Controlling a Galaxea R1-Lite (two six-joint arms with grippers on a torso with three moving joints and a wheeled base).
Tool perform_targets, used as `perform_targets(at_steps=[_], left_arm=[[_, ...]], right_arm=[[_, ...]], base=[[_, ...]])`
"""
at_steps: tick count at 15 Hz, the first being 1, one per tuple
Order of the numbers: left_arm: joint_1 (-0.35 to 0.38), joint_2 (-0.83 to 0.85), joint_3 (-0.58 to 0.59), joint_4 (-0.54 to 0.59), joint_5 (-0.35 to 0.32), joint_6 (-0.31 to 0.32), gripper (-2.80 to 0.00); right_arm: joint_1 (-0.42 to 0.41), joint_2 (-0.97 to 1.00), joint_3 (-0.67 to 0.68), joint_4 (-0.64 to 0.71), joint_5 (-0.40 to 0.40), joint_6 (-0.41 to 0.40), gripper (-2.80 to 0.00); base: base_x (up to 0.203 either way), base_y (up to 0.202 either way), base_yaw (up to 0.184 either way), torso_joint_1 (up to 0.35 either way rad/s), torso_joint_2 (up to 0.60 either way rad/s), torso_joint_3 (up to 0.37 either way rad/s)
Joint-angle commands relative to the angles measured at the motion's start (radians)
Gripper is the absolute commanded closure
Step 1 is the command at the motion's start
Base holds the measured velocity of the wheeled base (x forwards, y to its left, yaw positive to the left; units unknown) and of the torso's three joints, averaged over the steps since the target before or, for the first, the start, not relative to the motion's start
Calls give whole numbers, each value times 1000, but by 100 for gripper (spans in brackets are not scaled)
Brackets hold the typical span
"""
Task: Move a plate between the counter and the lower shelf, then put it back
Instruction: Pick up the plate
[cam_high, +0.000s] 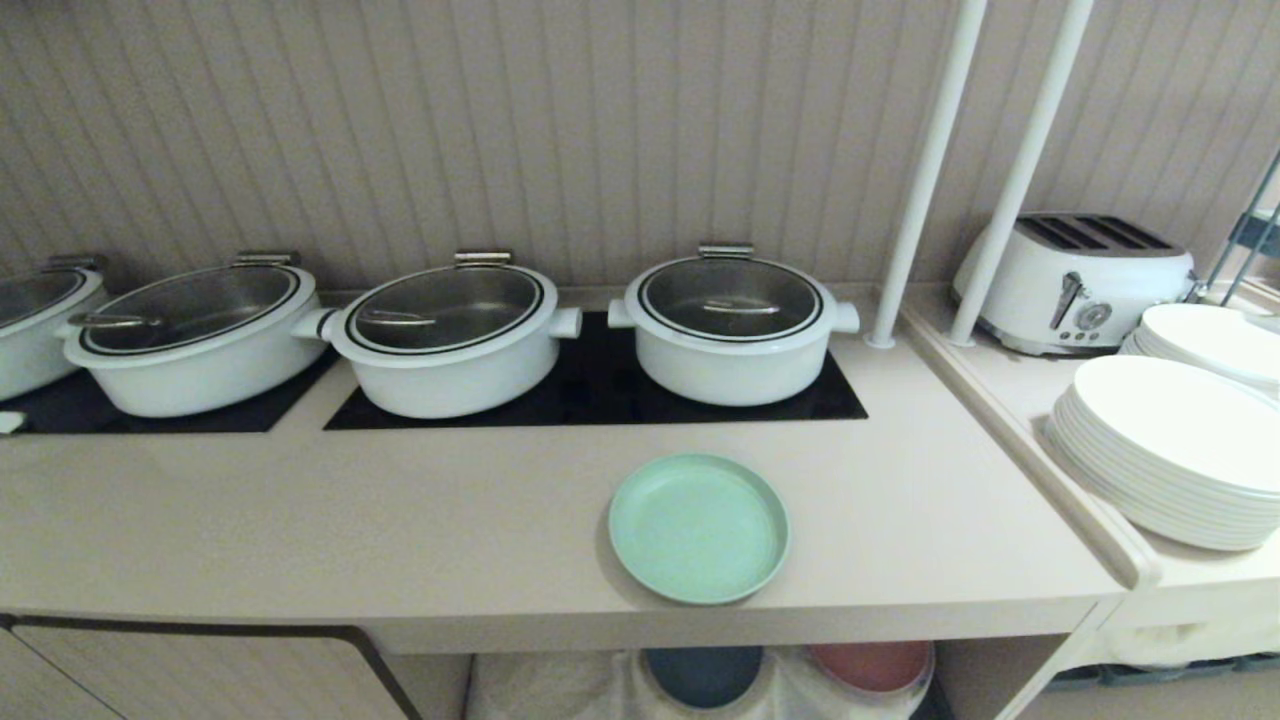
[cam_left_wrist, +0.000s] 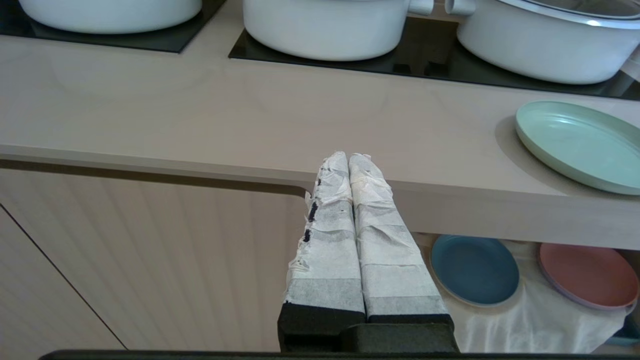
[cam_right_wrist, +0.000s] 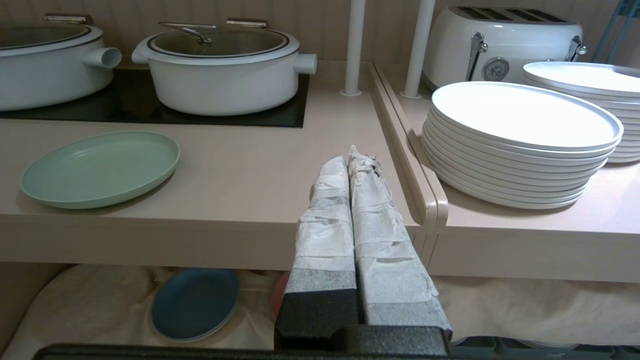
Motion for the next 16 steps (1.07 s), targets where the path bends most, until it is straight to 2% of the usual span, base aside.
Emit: perform_targets(at_steps=[1, 16], left_arm=[[0, 0, 0, 0, 1, -1, 0], [0, 0, 0, 0, 1, -2, 0]], right_arm=[[0, 0, 0, -1, 0, -3, 0], [2, 0, 0, -1, 0, -8, 0]], base=[[0, 0, 0, 0, 0, 0], [0, 0, 0, 0, 0, 0]])
